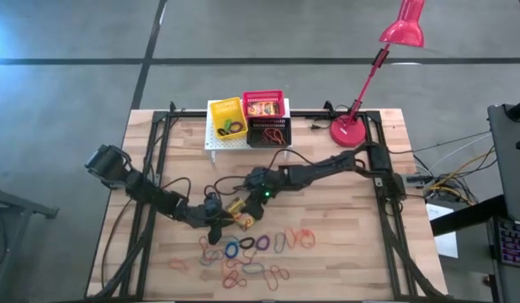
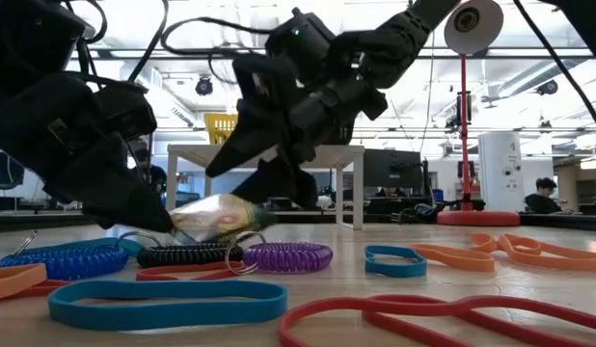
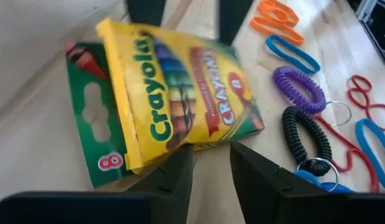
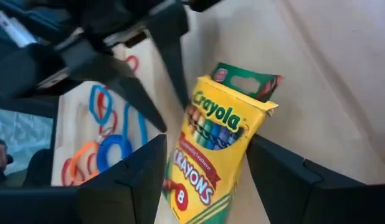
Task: Pick & Place Office Desk Supplies
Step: Put the yellow crayon box into the red bin on the shelf
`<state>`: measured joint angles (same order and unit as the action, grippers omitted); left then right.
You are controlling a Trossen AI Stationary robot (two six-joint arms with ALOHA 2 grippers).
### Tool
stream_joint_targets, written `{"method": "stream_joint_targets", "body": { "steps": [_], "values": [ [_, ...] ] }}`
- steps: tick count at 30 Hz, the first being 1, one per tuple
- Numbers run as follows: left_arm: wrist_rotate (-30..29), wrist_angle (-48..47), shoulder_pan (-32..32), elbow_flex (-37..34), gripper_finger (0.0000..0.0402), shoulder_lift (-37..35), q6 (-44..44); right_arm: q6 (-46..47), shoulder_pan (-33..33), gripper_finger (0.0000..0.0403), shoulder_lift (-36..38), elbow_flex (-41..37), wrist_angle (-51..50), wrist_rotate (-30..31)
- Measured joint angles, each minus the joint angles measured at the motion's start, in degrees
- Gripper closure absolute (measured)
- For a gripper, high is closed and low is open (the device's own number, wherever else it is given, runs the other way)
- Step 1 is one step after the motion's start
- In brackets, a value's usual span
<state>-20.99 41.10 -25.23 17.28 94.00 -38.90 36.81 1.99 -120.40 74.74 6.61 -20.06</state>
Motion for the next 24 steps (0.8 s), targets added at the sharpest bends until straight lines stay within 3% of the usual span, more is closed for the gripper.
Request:
{"method": "stream_joint_targets", "body": {
  "steps": [7, 16, 24],
  "values": [
    [-4.9, 1.2, 0.2, 0.3, 0.0286, -0.2, 1.7, -3.7, 3.1, 0.0228, 1.0, 0.1, -0.2, 2.4],
    [-4.8, 0.6, 0.2, 1.4, 0.0286, -0.7, 6.1, -3.8, 6.1, 0.03, 1.5, 0.0, -2.6, 12.8],
    [-1.7, -7.0, 0.2, 1.6, 0.0286, -8.7, 6.1, -8.2, 9.8, 0.0364, 7.3, 0.0, -11.9, 27.8]
  ]
}}
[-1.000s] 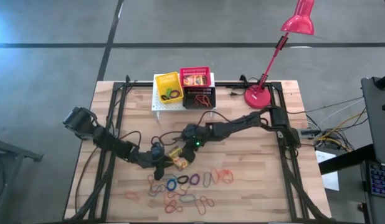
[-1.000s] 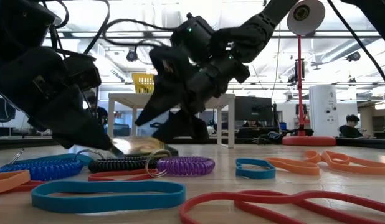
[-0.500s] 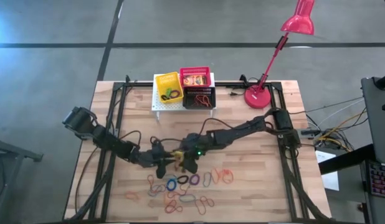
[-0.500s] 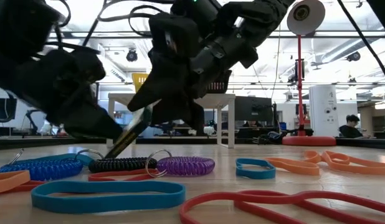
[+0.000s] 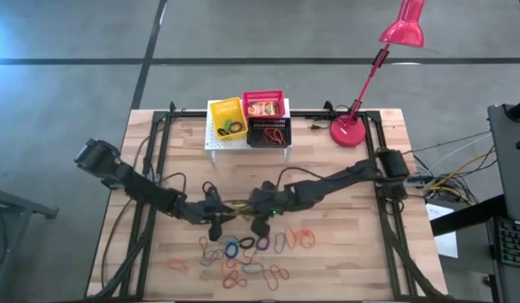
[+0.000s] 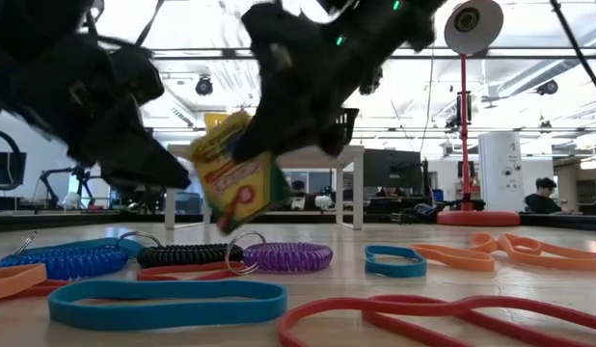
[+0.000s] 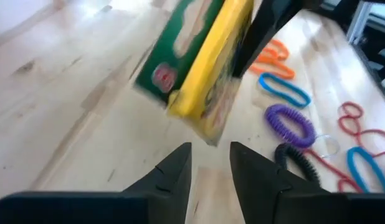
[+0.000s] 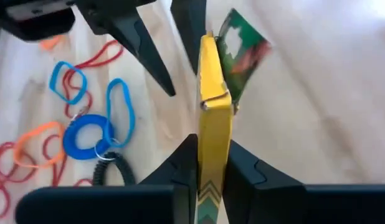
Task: Pick & Place Office Desk Supplies
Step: Put the yellow crayon box into the red bin on the shelf
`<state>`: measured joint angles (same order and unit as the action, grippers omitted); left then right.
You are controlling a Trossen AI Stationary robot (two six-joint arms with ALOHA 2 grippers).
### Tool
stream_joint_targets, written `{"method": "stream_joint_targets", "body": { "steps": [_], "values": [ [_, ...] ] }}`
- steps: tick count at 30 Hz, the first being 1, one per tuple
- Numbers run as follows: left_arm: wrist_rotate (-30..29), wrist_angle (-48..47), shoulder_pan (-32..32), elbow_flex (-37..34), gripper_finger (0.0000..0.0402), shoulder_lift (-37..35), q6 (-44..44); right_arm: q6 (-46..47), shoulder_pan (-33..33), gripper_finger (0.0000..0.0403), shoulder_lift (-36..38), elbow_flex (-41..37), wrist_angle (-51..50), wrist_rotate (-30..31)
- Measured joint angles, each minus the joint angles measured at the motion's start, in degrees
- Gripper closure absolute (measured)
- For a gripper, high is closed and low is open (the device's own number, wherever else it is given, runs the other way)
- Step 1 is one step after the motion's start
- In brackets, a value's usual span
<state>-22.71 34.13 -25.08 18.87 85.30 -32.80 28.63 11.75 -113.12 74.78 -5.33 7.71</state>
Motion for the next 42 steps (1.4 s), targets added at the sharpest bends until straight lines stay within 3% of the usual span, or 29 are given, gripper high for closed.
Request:
{"method": "stream_joint_targets", "body": {
  "steps": [7, 13, 16, 21, 29, 35, 42],
  "values": [
    [0.2, -7.2, 0.0, 0.0, 0.0286, -9.1, 0.3, -6.1, 5.2, 0.0368, 7.9, -0.2, -7.9, 13.2],
    [-0.3, -1.2, 0.0, 0.0, 0.0286, -10.5, 8.4, -15.6, 9.7, 0.0358, 11.9, -2.7, -5.7, 21.1],
    [-0.4, 5.5, 0.0, 0.0, 0.0286, -9.9, 14.0, -20.1, 11.3, 0.0363, 13.1, -7.0, 2.7, 23.8],
    [-0.2, 11.0, 0.1, 0.2, 0.0278, -9.0, 22.3, -25.5, 11.4, 0.0364, 13.4, -17.2, 29.2, 23.6],
    [-0.4, 13.0, 1.6, 0.2, 0.019, -9.0, 22.1, -32.8, 11.3, 0.0362, 13.4, -27.8, 65.7, 23.6],
    [-1.0, 14.0, 2.1, 4.2, 0.0142, -9.0, 24.7, -35.2, 10.4, 0.0363, 13.5, -28.6, 73.2, 23.6],
    [-7.3, 14.2, 2.2, 9.7, 0.0163, -9.1, 29.9, -36.8, 10.4, 0.0363, 13.4, -27.3, 71.9, 23.2]
  ]
}}
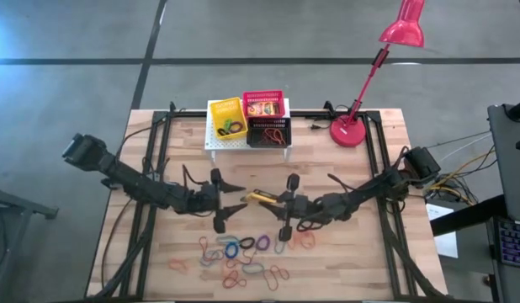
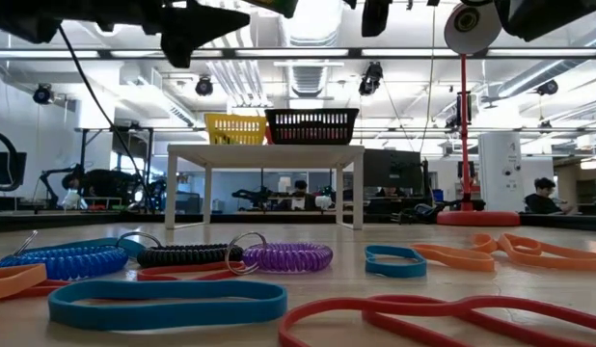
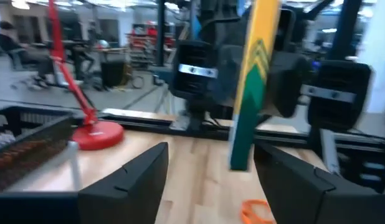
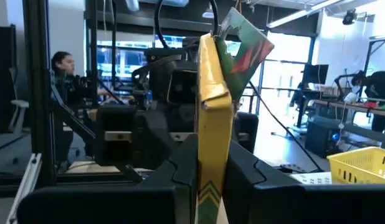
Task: Pick & Place Office Desk Supplies
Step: Put the yellow crayon box into the red bin on the shelf
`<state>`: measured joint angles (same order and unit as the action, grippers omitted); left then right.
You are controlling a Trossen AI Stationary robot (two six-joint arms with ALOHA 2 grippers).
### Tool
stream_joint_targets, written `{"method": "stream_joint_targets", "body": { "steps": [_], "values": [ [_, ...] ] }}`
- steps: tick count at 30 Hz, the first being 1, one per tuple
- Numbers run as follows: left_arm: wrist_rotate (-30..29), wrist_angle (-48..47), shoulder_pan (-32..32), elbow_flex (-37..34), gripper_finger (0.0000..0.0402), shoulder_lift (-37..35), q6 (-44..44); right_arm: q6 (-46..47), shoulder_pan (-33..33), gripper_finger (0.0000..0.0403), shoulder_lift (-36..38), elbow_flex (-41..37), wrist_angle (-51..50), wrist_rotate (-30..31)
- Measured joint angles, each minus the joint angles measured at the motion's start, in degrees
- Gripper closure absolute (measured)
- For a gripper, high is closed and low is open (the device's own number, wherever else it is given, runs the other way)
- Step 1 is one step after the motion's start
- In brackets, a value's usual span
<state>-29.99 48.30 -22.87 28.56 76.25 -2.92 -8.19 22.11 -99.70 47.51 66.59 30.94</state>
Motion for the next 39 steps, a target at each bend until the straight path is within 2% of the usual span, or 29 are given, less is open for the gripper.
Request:
{"method": "stream_joint_targets", "body": {
  "steps": [6, 15, 18, 23, 26, 29, 33, 39],
  "values": [
    [-0.6, -0.3, 0.0, 1.2, 0.0217, 0.0, 1.5, 0.1, 0.0, 0.0363, 0.0, 0.0, -0.3, 0.1],
    [1.4, -4.4, -0.1, 1.2, 0.0371, 0.0, 1.7, 0.4, -0.1, 0.0338, 0.1, 0.0, -3.9, 0.8],
    [1.6, -8.0, -0.1, 1.2, 0.0375, 0.0, 1.5, 2.5, -0.1, 0.0314, 2.5, 0.0, -12.6, 1.3],
    [1.3, -16.6, 0.0, 1.2, 0.0363, -0.3, -0.6, 13.5, -0.3, 0.0253, 10.6, 0.7, -38.8, 1.7],
    [1.6, -27.3, 0.0, 2.5, 0.0356, -0.3, -3.7, 19.1, -0.4, 0.0217, 14.4, 3.1, -55.8, 1.1],
    [3.9, -39.4, 0.0, 4.8, 0.0358, -0.3, -7.7, 21.7, -0.6, 0.0186, 15.8, 6.1, -67.2, -0.1],
    [6.0, -48.2, 0.0, 6.2, 0.036, -0.3, -10.8, 20.3, -2.1, 0.0153, 14.0, 8.8, -70.7, -4.8],
    [7.1, -48.1, 0.0, 6.1, 0.036, -0.3, -11.1, 19.7, -6.1, 0.0124, 5.5, 12.6, -70.7, -12.8]
  ]
}}
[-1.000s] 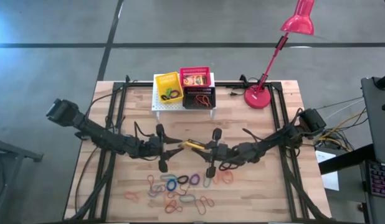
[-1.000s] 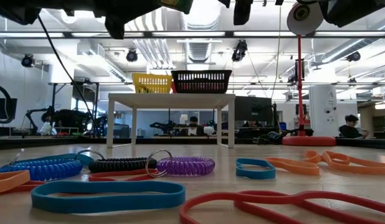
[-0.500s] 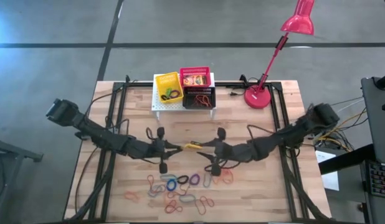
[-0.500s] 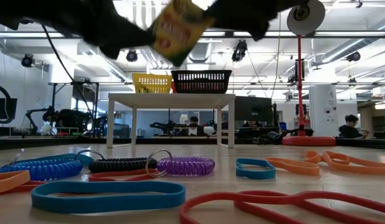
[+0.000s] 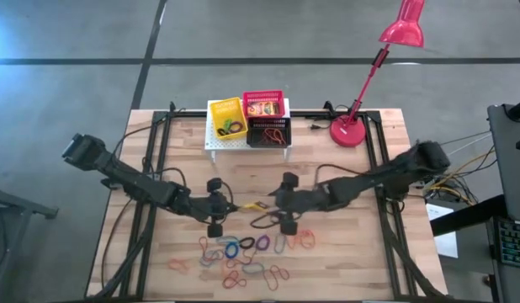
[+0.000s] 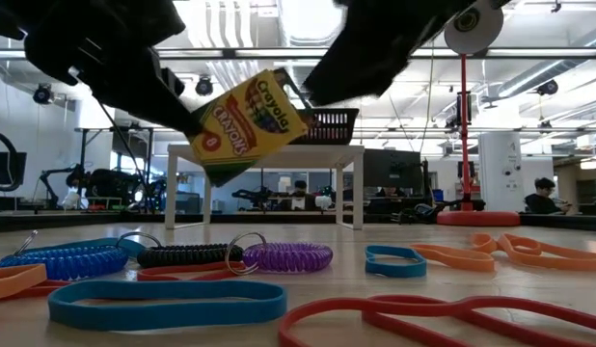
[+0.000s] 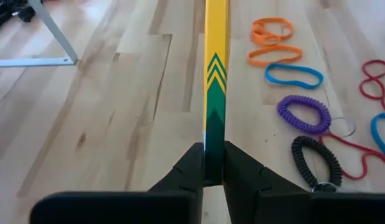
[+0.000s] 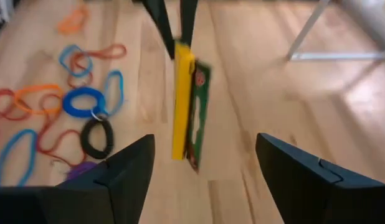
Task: Pick & Place Office Desk Supplies
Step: Put the yellow crayon box into the red bin on the shelf
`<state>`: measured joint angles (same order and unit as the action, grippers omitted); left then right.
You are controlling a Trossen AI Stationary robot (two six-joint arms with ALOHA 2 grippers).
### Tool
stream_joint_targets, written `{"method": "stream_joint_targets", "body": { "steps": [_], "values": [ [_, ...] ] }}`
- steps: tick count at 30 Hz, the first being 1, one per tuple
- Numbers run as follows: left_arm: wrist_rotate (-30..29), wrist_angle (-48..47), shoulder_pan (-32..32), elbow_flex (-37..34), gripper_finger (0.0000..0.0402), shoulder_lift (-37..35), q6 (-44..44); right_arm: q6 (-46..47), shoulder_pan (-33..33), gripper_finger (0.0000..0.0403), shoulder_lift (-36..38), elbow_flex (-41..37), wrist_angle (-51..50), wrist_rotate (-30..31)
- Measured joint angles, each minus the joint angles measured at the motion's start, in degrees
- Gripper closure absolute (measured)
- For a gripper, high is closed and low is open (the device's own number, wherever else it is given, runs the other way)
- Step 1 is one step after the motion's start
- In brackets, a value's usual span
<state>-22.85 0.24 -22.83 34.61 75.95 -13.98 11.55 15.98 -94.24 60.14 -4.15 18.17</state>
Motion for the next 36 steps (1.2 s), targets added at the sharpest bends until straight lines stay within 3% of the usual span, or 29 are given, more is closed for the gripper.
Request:
{"method": "stream_joint_targets", "body": {
  "steps": [4, 8, 15, 23, 29, 36],
  "values": [
    [0.0, -0.1, 0.0, -0.1, 0.0359, 0.0, 0.0, -1.1, -1.2, 0.0125, -5.7, 3.8, 0.2, -1.9],
    [0.0, -0.3, 0.0, -0.1, 0.0359, 0.0, 0.0, -2.7, -1.0, 0.0156, -9.5, 7.6, 0.2, -2.4],
    [0.0, -0.3, 0.0, -0.1, 0.0359, 0.0, -0.2, -0.9, -1.0, 0.0253, -10.4, 9.8, 0.3, -1.7],
    [-0.1, -0.1, 0.0, -0.1, 0.0341, 0.0, -0.9, 5.7, -0.3, 0.0379, -10.1, 6.2, 3.7, 1.2],
    [0.0, 0.0, 0.0, -0.5, 0.0277, 0.0, -1.0, 9.9, 1.5, 0.0378, -7.2, 1.6, 7.6, 2.5],
    [-0.1, 3.6, 0.0, -2.6, 0.024, 0.0, -2.5, 8.3, 1.6, 0.0378, 5.5, -2.5, 7.4, 8.1]
  ]
}}
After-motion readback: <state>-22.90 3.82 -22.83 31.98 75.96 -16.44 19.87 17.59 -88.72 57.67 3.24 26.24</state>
